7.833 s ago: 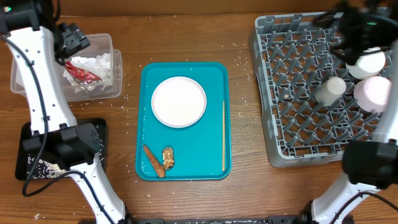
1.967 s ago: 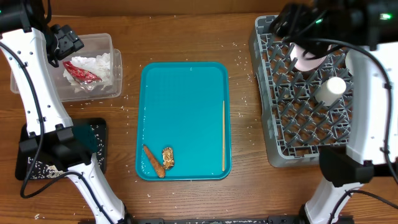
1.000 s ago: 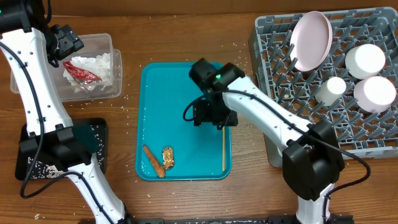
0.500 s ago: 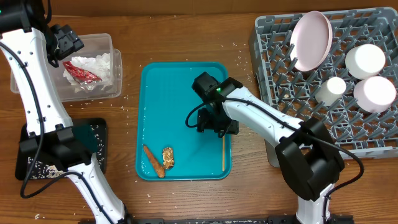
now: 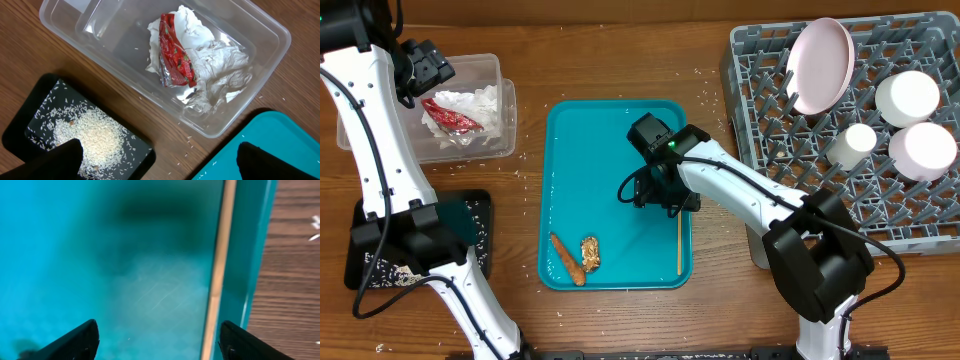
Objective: Sort waste into correct bins and load items into the dishwasher
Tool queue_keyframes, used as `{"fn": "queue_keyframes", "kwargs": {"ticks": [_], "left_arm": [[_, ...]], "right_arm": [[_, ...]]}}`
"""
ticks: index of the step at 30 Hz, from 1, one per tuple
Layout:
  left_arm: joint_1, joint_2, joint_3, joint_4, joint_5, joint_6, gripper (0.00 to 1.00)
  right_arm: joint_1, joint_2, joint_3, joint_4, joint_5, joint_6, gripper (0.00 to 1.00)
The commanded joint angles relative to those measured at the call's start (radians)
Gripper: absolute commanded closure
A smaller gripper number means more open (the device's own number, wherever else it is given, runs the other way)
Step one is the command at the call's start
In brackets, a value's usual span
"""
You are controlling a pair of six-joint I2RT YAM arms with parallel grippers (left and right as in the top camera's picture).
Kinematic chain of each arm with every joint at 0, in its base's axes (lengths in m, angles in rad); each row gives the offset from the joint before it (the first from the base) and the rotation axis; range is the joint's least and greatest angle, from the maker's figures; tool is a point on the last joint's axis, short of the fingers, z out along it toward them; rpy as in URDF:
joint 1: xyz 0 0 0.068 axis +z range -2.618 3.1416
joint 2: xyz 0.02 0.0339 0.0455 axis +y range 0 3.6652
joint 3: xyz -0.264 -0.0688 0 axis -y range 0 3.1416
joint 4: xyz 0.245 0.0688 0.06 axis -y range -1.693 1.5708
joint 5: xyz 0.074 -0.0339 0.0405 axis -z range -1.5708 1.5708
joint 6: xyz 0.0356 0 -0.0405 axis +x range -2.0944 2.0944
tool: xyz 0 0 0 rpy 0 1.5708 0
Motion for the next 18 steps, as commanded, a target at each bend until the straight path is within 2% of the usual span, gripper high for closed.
{"fn": "queue_keyframes", "kwargs": {"ticks": [1, 18], "left_arm": [[-0.007, -0.010, 0.004, -0.002, 0.008, 0.008, 0.00], [-0.007, -0.010, 0.004, -0.002, 0.008, 0.008, 0.00]], "right_arm": [[-0.001, 0.011, -0.006, 0.006, 0.058, 0.005, 0.21], [0.000, 0.095, -0.006, 0.014, 0.054, -0.004, 0.21]]}}
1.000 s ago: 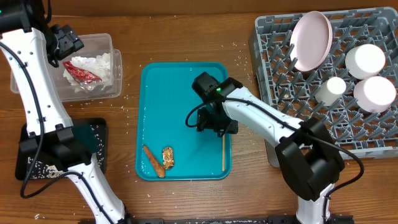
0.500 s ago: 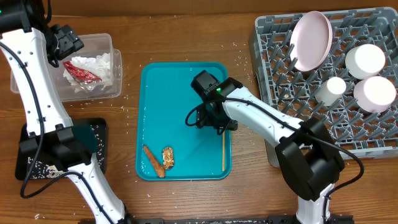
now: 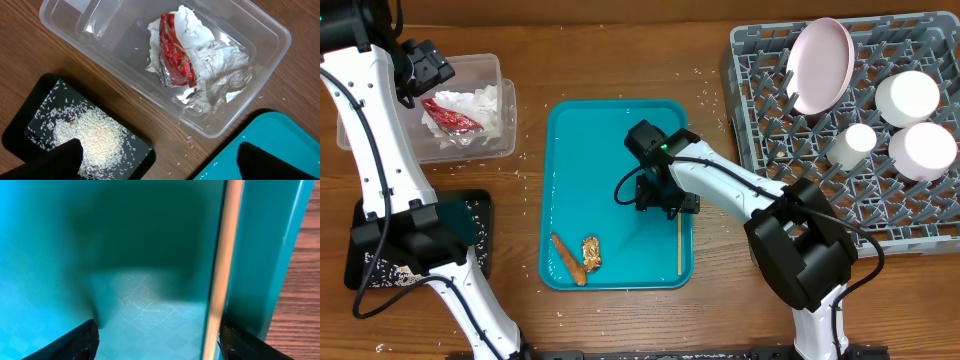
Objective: Sort waste into correct bins and load items into the dishwasher
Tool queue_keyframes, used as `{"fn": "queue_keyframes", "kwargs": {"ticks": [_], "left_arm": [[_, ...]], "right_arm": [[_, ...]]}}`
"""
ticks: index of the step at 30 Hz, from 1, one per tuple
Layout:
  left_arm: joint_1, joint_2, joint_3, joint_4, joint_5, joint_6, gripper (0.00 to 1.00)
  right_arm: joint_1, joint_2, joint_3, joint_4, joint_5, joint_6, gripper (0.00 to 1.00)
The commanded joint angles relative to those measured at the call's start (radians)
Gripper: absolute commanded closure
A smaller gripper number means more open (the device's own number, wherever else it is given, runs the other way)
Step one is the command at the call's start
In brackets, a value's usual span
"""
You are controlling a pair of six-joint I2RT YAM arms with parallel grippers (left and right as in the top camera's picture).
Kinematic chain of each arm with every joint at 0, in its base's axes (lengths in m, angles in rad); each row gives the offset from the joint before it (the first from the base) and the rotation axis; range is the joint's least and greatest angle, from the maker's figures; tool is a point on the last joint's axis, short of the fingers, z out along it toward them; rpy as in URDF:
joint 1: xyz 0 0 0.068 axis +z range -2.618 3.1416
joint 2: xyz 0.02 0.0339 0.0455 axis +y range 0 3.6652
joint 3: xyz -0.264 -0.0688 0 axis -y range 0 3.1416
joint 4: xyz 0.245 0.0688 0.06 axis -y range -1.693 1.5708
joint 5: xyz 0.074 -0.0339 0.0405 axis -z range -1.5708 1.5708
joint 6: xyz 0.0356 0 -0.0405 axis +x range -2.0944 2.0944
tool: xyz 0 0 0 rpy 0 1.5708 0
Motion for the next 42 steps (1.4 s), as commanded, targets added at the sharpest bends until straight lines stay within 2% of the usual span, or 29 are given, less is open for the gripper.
{"fn": "queue_keyframes", "kwargs": {"ticks": [1, 4, 11, 14, 17, 25, 28, 36, 42], "left_arm": [[-0.007, -0.010, 0.004, -0.002, 0.008, 0.008, 0.00], [-0.007, -0.010, 0.004, -0.002, 0.008, 0.008, 0.00], [-0.007, -0.010, 0.004, -0.002, 0.008, 0.008, 0.00], [-0.007, -0.010, 0.004, -0.002, 0.008, 0.008, 0.00], [-0.007, -0.010, 0.004, -0.002, 0.008, 0.008, 0.00], [-0.007, -0.010, 0.004, -0.002, 0.008, 0.008, 0.00], [-0.007, -0.010, 0.004, -0.002, 0.008, 0.008, 0.00], [-0.007, -0.010, 0.004, -0.002, 0.008, 0.008, 0.00], [-0.007, -0.010, 0.004, -0.002, 0.008, 0.008, 0.00]], "right_arm": [[-0.003, 0.016, -0.006, -0.003, 0.020, -0.003, 0.21], [-0.003, 0.016, -0.023, 0.022, 0.014, -0.002, 0.24], [-0.002, 0.016, -0.059, 0.031, -0.028, 0.002, 0.67], [-0.006, 0.015, -0.034, 0.005, -0.034, 0.002, 0.84], [-0.017, 0.014, 0.019, -0.037, -0.032, 0.001, 0.96], [-0.092, 0.006, 0.287, -0.236, -0.016, -0.062, 0.96], [-0.155, 0.005, 0.432, -0.311, -0.010, -0.129, 0.96], [-0.416, 0.005, 0.806, -0.435, -0.012, -0.380, 0.96], [-0.586, 0.005, 0.875, -0.428, -0.081, -0.458, 0.96]]}}
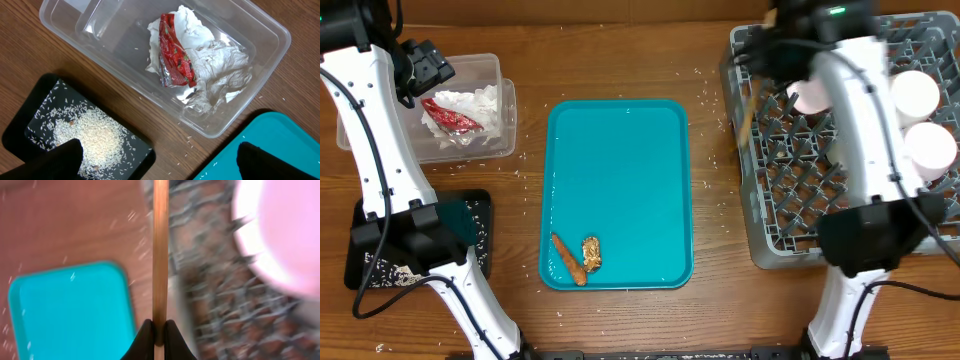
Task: Sort waste into correct bins and load items into the dishwasher
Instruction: 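Carry the wooden stick right and drop it into the dish rack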
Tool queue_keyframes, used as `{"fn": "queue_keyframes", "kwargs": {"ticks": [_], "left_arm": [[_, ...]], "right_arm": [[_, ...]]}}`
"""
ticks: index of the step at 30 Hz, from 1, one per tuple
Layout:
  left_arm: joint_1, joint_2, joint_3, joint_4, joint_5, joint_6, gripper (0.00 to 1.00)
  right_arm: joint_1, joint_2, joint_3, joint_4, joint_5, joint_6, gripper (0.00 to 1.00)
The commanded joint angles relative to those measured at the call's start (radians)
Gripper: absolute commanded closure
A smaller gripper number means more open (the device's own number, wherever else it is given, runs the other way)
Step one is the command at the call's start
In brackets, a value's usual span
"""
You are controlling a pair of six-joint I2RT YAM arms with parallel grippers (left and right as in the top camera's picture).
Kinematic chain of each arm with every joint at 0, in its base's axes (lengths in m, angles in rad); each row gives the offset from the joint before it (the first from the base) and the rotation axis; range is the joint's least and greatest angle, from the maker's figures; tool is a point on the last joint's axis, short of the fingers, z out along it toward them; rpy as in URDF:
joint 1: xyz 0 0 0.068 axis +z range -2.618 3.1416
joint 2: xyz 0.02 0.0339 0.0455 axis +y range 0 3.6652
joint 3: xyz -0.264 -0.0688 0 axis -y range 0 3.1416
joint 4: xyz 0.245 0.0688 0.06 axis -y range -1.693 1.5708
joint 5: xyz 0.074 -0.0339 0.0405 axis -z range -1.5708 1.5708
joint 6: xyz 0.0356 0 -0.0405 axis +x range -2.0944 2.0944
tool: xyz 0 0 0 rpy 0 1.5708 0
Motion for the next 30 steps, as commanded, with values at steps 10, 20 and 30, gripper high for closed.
{"fn": "queue_keyframes", "kwargs": {"ticks": [10, 20, 30], "left_arm": [[-0.007, -0.010, 0.004, -0.002, 0.008, 0.008, 0.00], [-0.008, -0.010, 0.004, -0.002, 0.008, 0.008, 0.00], [-0.008, -0.010, 0.004, -0.002, 0.008, 0.008, 0.00]], "right_arm": [[-0.127, -0.002, -0.069, 0.107, -0.066, -0.212, 0.92], [-0.111, -0.002, -0.230, 0.242, -0.068, -0.212, 0.85], [-0.077, -0.002, -0.255, 0.248, -0.074, -0.204, 0.78]]}}
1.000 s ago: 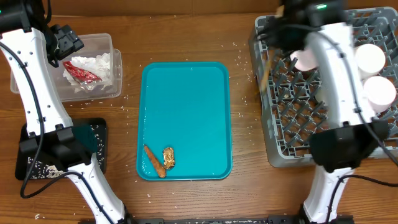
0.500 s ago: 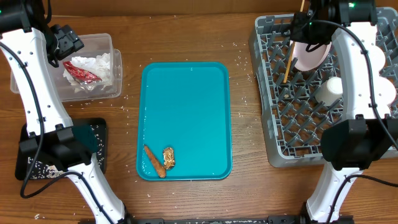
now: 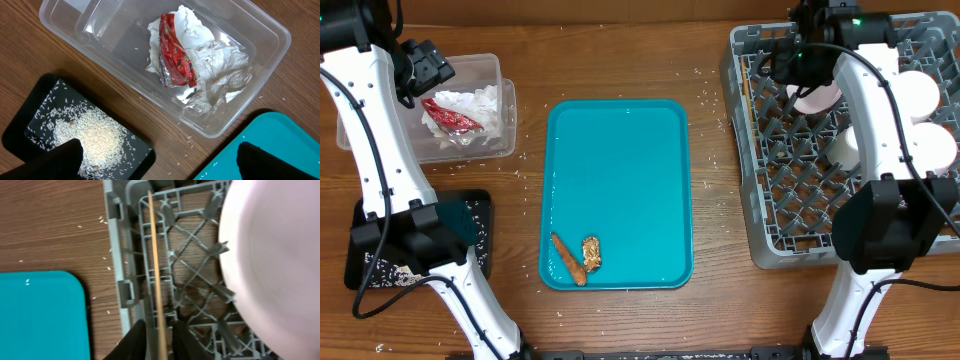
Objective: Sort waste into correct bins and load items into the dishwasher
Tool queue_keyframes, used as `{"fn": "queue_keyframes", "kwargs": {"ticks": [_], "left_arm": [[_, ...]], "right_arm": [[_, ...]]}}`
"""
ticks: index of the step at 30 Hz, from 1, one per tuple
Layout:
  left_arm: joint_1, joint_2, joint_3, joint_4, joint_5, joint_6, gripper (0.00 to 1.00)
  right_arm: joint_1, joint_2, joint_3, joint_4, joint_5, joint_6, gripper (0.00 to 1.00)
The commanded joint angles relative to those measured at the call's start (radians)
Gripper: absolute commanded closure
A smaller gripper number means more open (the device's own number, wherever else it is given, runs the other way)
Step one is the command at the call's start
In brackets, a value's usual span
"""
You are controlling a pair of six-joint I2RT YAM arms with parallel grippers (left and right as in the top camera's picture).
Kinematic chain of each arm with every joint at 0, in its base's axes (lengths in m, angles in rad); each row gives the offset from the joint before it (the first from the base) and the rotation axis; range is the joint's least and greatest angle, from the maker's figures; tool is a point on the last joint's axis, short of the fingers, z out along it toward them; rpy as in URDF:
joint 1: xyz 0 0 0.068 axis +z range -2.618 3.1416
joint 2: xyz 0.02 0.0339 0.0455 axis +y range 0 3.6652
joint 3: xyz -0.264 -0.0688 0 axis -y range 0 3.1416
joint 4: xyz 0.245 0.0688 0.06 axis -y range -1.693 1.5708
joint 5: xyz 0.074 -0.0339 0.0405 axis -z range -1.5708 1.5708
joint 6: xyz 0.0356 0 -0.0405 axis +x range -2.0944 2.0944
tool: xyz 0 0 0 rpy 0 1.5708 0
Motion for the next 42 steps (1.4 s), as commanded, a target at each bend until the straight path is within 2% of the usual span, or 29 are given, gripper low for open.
{"fn": "queue_keyframes", "kwargs": {"ticks": [1, 5, 7, 9, 10, 15, 19, 24, 26, 34, 39, 42], "left_arm": [[-0.008, -0.010, 0.004, -0.002, 0.008, 0.008, 0.00], [-0.009, -0.010, 0.004, -0.002, 0.008, 0.008, 0.00], [-0.009, -0.010, 0.004, -0.002, 0.008, 0.008, 0.00], [-0.009, -0.010, 0.004, -0.002, 0.008, 0.008, 0.00], [-0.009, -0.010, 0.004, -0.002, 0.008, 0.008, 0.00], [-0.009, -0.010, 0.004, -0.002, 0.008, 0.008, 0.00], [-0.009, -0.010, 0.004, -0.002, 0.008, 0.008, 0.00], [-0.013, -0.010, 0.004, -0.002, 0.008, 0.008, 0.00], [-0.013, -0.010, 0.004, -0.002, 0.008, 0.008, 0.00], [-0.010, -0.010, 0.004, -0.002, 0.008, 0.008, 0.00], [-0.027, -0.010, 0.004, -0.002, 0.008, 0.008, 0.00], [-0.027, -0.009, 0.004, -0.002, 0.008, 0.008, 0.00]], "right_arm": [[0.016, -0.003, -0.002, -0.006, -0.020, 0.001, 0.77], [0.017, -0.008, 0.034, -0.074, -0.129, 0.005, 0.75], [0.017, -0.013, 0.063, -0.117, -0.210, 0.005, 0.68], [0.017, -0.018, 0.087, -0.166, -0.310, 0.005, 0.53], [0.019, -0.019, 0.097, -0.197, -0.372, 0.004, 0.51], [0.064, -0.024, 0.108, -0.355, -0.538, 0.000, 0.50], [0.161, -0.024, 0.108, -0.463, -0.526, -0.043, 0.48], [0.323, -0.024, 0.107, -0.517, -0.434, -0.043, 0.34], [0.407, -0.024, 0.108, -0.517, -0.404, 0.015, 0.27], [0.629, -0.043, 0.108, -0.517, -0.289, 0.193, 0.24], [0.657, -0.139, 0.108, -0.517, -0.198, 0.246, 0.25], [0.634, -0.253, 0.108, -0.517, -0.074, 0.292, 0.22]]}}
